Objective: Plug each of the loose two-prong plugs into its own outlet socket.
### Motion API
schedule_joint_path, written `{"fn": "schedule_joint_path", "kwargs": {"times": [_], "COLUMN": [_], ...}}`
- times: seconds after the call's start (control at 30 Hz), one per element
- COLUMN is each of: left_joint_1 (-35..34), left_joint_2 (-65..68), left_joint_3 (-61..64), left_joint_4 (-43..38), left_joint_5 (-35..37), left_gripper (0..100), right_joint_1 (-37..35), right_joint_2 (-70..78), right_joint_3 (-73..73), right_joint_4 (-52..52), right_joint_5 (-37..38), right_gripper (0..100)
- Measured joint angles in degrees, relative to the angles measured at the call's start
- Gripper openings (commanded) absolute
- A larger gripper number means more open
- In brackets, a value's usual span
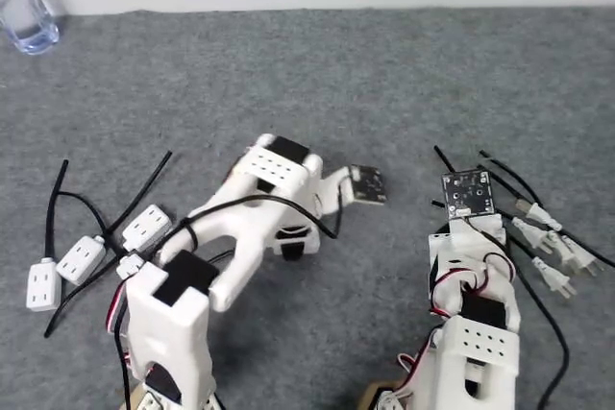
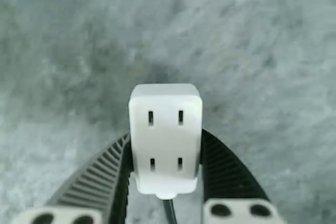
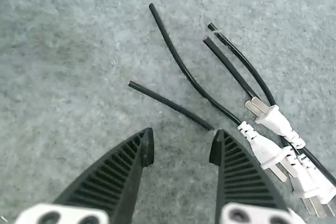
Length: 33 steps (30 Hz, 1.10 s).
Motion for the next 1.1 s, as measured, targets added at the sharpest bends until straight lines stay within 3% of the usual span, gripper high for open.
{"fn": "schedule_joint_path", "kwargs": {"times": [0.17,0.53,0.83,1.1], "left_joint_1": [4.6,5.1,5.0,5.0], "left_joint_2": [0.0,-0.1,-0.1,-0.1], "left_joint_3": [1.7,5.2,5.1,1.1], "left_joint_4": [-0.6,-4.5,-3.3,0.3], "left_joint_5": [-0.2,-0.2,1.8,3.0], "left_gripper": [1,2,21,23], "right_joint_1": [2.8,3.5,3.4,3.4], "right_joint_2": [0.0,0.0,0.0,0.0], "right_joint_3": [0.0,0.0,0.0,0.0], "right_joint_4": [-0.3,-1.1,-1.1,-1.1], "right_joint_5": [-2.4,-3.2,-3.2,-3.2], "right_gripper": [18.6,18.6,18.6,18.6]}}
